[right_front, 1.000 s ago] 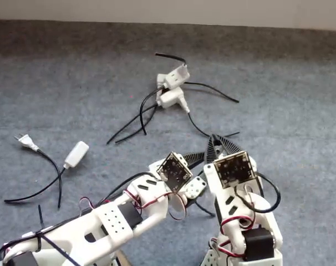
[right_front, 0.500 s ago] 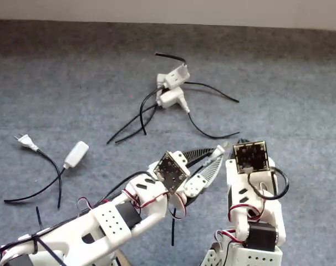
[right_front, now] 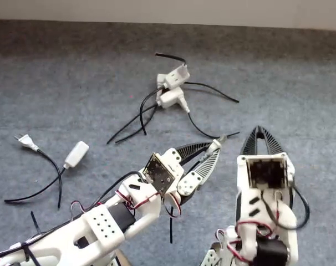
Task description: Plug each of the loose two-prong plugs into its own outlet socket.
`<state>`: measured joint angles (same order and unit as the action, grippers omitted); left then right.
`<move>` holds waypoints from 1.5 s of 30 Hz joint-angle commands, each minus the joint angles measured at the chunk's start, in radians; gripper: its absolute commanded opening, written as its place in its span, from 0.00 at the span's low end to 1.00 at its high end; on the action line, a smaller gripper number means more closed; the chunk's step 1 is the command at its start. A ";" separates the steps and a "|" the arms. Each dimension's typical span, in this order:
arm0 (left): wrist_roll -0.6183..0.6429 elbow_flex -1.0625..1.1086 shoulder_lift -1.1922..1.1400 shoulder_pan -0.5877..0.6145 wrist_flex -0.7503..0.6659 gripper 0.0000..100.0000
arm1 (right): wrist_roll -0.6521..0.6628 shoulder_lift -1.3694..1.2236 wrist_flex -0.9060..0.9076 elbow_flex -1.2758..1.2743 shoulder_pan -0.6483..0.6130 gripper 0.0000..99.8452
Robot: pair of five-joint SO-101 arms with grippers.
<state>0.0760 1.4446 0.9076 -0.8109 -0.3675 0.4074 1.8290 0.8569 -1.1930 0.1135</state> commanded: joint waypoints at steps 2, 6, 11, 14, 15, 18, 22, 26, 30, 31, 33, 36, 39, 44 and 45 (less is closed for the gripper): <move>0.003 -0.004 -0.002 -0.038 -0.015 0.01 | 0.002 -0.012 0.079 0.168 -0.228 0.01; 0.003 -0.002 -0.002 -0.048 -0.015 0.01 | -0.026 -0.030 0.077 0.120 -0.288 0.01; 0.003 -0.002 0.015 -0.042 -0.015 0.01 | -0.055 -0.173 -0.010 -0.033 -0.214 0.01; 0.003 0.013 0.028 -0.042 -0.021 0.01 | -0.055 -0.252 -0.091 -0.070 -0.102 0.01; 0.003 0.016 0.036 -0.042 -0.021 0.01 | -0.055 -0.278 -0.105 -0.074 -0.067 0.01; 0.003 0.019 0.070 -0.042 -0.015 0.01 | -0.052 -0.344 -0.114 -0.105 -0.007 0.01; 0.003 0.038 0.117 -0.025 -0.015 0.01 | -0.048 -0.386 -0.160 -0.206 0.004 0.01; 0.003 0.039 0.131 -0.008 -0.015 0.01 | -0.048 -0.386 -0.206 -0.188 0.071 0.01; 0.003 0.039 0.131 -0.016 -0.014 0.01 | -0.052 -0.389 -0.114 0.038 0.091 0.01; 0.003 0.039 0.131 -0.016 -0.014 0.01 | -0.054 -0.394 -0.073 0.104 0.076 0.01; 0.003 0.039 0.131 -0.016 -0.014 0.01 | -0.054 -0.394 0.013 0.220 0.015 0.01; 0.003 0.041 0.131 -0.016 -0.014 0.01 | -0.075 -0.394 0.122 0.346 -0.125 0.01; 0.005 0.041 0.131 -0.016 -0.014 0.01 | -0.135 -0.395 0.154 0.378 -0.251 0.01; 0.005 0.041 0.131 -0.016 -0.014 0.01 | -0.184 -0.397 0.096 0.234 -0.314 0.01; 0.005 0.041 0.131 -0.016 -0.014 0.01 | -0.183 -0.397 0.076 0.194 -0.312 0.01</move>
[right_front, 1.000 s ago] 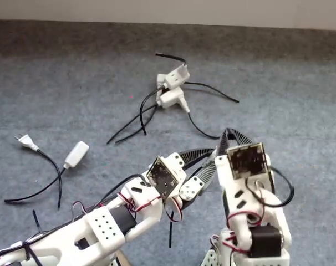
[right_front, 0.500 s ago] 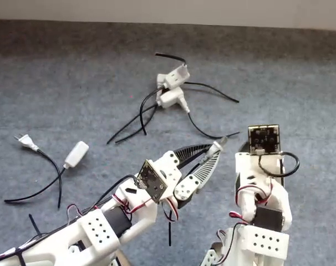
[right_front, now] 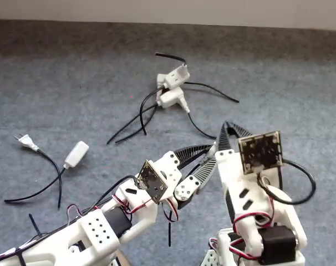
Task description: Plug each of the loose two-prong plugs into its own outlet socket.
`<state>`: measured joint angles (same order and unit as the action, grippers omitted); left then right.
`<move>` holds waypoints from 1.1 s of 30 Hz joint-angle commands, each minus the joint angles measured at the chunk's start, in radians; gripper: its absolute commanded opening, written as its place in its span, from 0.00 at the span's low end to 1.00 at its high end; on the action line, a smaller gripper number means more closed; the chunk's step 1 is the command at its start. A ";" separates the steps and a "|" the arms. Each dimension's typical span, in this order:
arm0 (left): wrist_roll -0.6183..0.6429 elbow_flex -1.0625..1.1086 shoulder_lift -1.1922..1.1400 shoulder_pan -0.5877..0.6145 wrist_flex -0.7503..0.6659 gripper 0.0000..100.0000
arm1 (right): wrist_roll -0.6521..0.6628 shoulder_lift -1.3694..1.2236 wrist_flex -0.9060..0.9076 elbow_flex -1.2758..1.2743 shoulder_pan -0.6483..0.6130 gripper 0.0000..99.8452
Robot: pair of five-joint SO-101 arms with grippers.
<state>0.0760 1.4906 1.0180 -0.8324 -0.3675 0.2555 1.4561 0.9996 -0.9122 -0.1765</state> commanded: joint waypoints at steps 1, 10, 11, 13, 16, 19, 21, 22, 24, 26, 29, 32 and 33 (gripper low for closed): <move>0.005 -0.005 0.021 0.005 -0.014 0.01 | -0.029 -0.022 -0.087 -0.130 -0.015 0.01; 0.005 -0.005 0.021 0.005 -0.014 0.01 | 0.014 -0.022 -0.275 -0.398 0.173 0.01; 0.005 -0.005 0.022 0.005 -0.014 0.01 | 0.025 -0.022 -0.277 -0.414 0.189 0.01; 0.005 -0.005 0.025 0.007 -0.014 0.01 | 0.029 -0.018 -0.278 -0.444 0.231 0.01; 0.005 -0.005 0.028 0.010 -0.014 0.01 | 0.029 -0.016 -0.278 -0.456 0.277 0.01; 0.005 -0.005 0.028 0.010 -0.014 0.01 | 0.029 -0.016 -0.278 -0.453 0.298 0.01; 0.005 -0.005 0.028 0.010 -0.014 0.01 | 0.031 -0.016 -0.278 -0.452 0.305 0.01; 0.005 -0.005 0.028 0.012 -0.014 0.01 | 0.032 -0.015 -0.280 -0.437 0.309 0.01; 0.005 -0.005 0.024 0.012 -0.014 0.01 | 0.064 -0.022 -0.275 -0.377 0.320 0.01; 0.003 -0.007 0.022 0.021 -0.014 0.01 | 0.080 -0.022 -0.274 -0.311 0.357 0.01; 0.005 -0.015 0.021 0.073 -0.014 0.01 | 0.078 -0.024 -0.223 -0.183 0.426 0.01; 0.009 -0.068 0.021 0.143 0.068 0.01 | 0.077 -0.022 -0.074 -0.070 0.463 0.01; 0.011 -0.105 0.021 0.165 0.137 0.01 | 0.077 -0.022 -0.018 -0.042 0.469 0.01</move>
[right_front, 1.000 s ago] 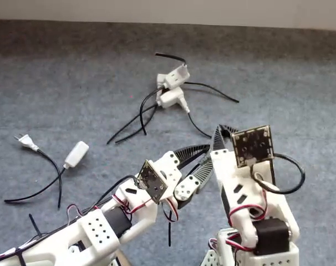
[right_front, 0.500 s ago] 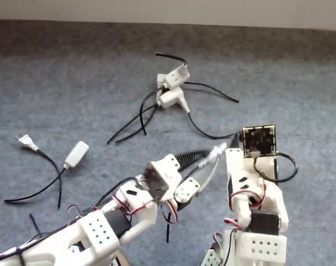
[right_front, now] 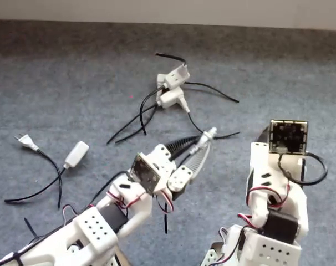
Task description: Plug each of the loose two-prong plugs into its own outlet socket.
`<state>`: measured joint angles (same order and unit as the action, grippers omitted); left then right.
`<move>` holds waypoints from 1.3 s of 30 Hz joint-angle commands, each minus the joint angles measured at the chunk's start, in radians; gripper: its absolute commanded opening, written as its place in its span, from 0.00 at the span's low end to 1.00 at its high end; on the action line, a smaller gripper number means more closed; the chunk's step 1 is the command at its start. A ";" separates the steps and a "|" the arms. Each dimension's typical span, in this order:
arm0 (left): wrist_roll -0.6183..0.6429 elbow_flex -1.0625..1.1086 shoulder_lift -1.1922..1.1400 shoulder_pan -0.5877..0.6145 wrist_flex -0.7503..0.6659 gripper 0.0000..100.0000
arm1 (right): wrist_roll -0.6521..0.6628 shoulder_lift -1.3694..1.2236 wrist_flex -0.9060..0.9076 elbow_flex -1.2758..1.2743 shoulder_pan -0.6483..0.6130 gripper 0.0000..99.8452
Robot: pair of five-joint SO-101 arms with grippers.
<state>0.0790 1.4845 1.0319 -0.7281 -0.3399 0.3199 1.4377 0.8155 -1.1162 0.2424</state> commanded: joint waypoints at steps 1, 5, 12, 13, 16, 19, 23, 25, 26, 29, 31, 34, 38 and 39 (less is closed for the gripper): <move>0.008 -0.145 0.005 0.077 0.190 0.01 | 0.011 -0.004 0.217 0.183 0.056 0.01; 0.005 -0.341 -0.012 0.119 0.511 0.01 | 0.011 -0.004 0.338 0.173 0.077 0.01; 0.009 -0.572 -0.162 0.176 0.919 0.01 | 0.011 0.004 0.363 -0.084 0.088 0.01; 0.025 -0.581 -0.182 0.177 0.970 0.01 | 0.011 0.004 0.360 -0.130 0.088 0.01; 0.135 -0.610 -0.236 0.228 1.085 0.01 | 0.011 0.004 0.355 -0.248 0.085 0.01; 0.215 -0.671 -0.274 0.311 1.157 0.01 | -0.054 0.004 0.326 -0.321 0.090 0.01; 0.321 -0.737 -0.323 0.377 1.264 0.01 | -0.100 0.004 0.277 -0.375 0.101 0.01; 0.354 -0.759 -0.358 0.377 1.310 0.01 | -0.100 0.004 0.254 -0.429 0.096 0.01; 0.370 -0.771 -0.377 0.377 1.329 0.03 | -0.101 0.004 0.239 -0.453 0.096 0.01; 0.433 -0.825 -0.441 0.380 1.375 0.04 | -0.101 0.004 0.186 -0.509 0.104 0.01; 0.473 -0.869 -0.484 0.377 1.419 0.04 | -0.101 0.004 0.177 -0.524 0.102 0.01; 0.578 -0.926 -0.550 0.375 1.478 0.04 | -0.101 0.004 0.177 -0.529 0.101 0.01; 0.773 -0.963 -0.624 0.363 1.482 0.03 | -0.101 0.004 0.177 -0.530 0.097 0.01; 0.812 -0.977 -0.633 0.344 1.485 0.01 | -0.101 0.004 0.177 -0.530 0.097 0.01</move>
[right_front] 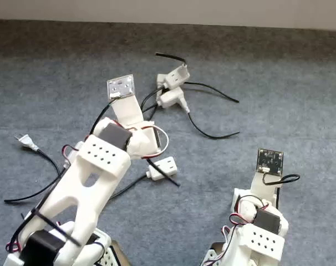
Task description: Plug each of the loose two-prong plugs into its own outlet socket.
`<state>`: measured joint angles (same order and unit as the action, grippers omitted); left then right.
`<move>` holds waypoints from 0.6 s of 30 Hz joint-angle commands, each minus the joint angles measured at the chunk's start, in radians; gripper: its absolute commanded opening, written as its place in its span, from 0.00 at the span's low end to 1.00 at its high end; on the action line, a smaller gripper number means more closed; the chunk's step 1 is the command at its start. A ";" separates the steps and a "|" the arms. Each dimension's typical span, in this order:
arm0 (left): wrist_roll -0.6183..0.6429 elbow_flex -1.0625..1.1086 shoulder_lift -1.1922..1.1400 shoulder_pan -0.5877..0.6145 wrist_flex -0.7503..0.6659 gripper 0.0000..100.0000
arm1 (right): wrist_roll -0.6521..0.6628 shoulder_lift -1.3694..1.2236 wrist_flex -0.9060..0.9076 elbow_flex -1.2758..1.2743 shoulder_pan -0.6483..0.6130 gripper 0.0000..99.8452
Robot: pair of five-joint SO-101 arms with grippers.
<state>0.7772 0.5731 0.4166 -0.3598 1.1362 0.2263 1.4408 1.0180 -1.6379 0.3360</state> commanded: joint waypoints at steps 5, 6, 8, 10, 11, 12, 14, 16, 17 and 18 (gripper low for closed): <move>0.026 -0.070 -0.039 -0.110 0.043 0.01 | -0.008 0.001 -0.025 -0.010 0.004 0.01; 0.025 -0.059 -0.039 -0.113 0.040 0.01 | -0.008 0.001 -0.027 -0.010 0.004 0.01; 0.081 -0.042 -0.039 -0.110 0.038 0.01 | -0.008 0.001 -0.027 -0.010 0.004 0.01; 0.192 -0.027 -0.039 -0.087 0.038 0.01 | -0.008 0.001 -0.027 -0.010 0.004 0.01; 0.252 -0.016 -0.039 -0.077 0.038 0.01 | -0.008 0.001 -0.027 -0.010 0.004 0.01; 0.310 -0.005 -0.039 -0.065 0.038 0.01 | -0.008 0.001 -0.028 -0.010 0.004 0.01; 0.390 0.013 -0.041 -0.054 0.025 0.01 | -0.008 0.001 -0.028 -0.010 0.004 0.01; 0.394 0.047 -0.041 -0.056 -0.029 0.01 | -0.008 0.001 -0.028 -0.010 0.004 0.01; 0.394 0.067 -0.041 -0.058 -0.061 0.01 | -0.008 0.001 -0.028 -0.010 0.004 0.01; 0.396 0.084 -0.041 -0.059 -0.091 0.01 | -0.008 0.001 -0.028 -0.010 0.004 0.01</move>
<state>1.1515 0.6375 0.3721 -0.4242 1.1193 0.2263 1.4408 1.0119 -1.6379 0.3360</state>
